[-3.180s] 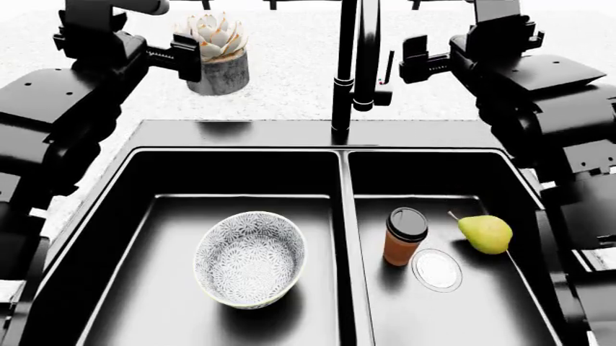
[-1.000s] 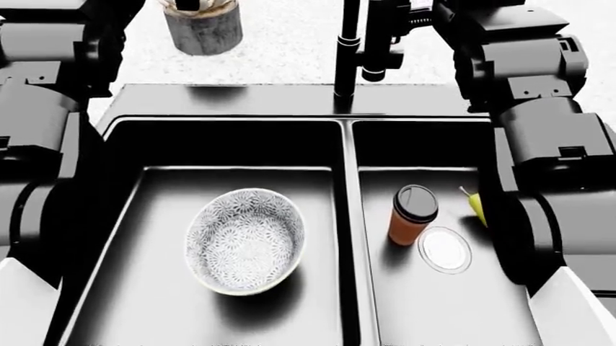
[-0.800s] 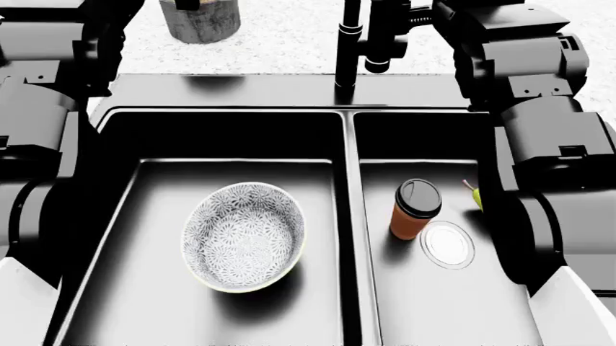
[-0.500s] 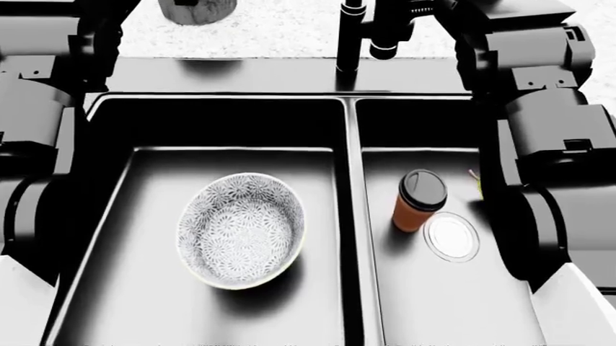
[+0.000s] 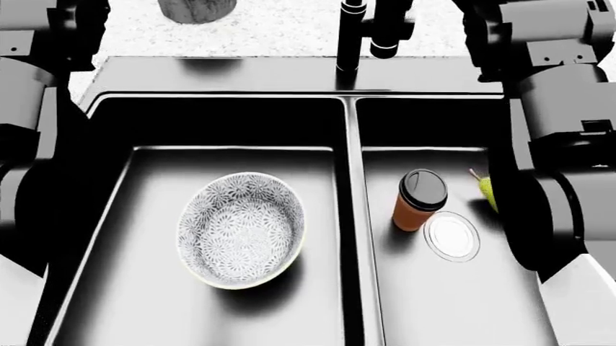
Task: Pick the bowl and cup and place them in the sink. Then turn on the water.
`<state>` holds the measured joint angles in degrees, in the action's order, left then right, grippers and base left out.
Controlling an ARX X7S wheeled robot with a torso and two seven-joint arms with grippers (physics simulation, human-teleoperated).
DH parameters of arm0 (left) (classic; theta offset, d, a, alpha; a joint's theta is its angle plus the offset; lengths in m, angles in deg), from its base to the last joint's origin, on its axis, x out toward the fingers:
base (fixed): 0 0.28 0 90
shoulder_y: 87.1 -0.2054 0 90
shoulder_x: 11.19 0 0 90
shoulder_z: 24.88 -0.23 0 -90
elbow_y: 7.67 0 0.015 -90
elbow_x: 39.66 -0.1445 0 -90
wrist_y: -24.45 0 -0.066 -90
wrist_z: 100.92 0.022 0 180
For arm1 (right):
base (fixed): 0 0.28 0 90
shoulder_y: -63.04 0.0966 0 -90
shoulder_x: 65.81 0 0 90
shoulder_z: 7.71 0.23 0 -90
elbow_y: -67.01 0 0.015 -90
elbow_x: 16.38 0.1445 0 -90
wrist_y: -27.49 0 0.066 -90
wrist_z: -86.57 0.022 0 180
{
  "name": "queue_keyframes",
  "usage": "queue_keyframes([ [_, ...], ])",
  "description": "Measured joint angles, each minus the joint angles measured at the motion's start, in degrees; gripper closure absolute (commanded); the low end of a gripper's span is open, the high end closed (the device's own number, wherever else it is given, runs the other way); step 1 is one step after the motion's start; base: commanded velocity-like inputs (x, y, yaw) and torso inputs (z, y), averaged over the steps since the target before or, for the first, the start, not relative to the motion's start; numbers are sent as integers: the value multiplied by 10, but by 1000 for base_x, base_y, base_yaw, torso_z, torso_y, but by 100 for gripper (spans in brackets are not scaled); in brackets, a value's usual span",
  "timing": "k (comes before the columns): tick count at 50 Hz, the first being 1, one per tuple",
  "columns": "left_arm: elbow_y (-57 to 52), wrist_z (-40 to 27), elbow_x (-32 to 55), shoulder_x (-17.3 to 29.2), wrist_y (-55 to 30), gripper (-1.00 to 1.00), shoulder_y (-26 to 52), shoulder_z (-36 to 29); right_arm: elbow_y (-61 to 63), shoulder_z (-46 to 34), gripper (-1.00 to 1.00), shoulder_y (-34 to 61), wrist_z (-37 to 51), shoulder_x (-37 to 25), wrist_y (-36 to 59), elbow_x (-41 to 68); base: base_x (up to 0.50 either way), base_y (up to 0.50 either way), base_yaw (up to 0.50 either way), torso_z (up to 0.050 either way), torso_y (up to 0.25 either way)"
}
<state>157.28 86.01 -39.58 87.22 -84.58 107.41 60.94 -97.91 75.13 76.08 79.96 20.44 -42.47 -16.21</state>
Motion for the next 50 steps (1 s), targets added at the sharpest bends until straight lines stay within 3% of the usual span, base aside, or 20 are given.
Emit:
queue_keyframes([
  [30, -1, -2, -3, -9, -15, -100, 48, -12, 0, 0, -100, 36, 5, 8, 1, 0, 0, 0, 0, 0, 0],
  [50, 0, 1, -2, -11, -14, -100, 50, -22, 0, -1, -100, 35, 3, 11, 0, 1, 0, 0, 0, 0, -117],
])
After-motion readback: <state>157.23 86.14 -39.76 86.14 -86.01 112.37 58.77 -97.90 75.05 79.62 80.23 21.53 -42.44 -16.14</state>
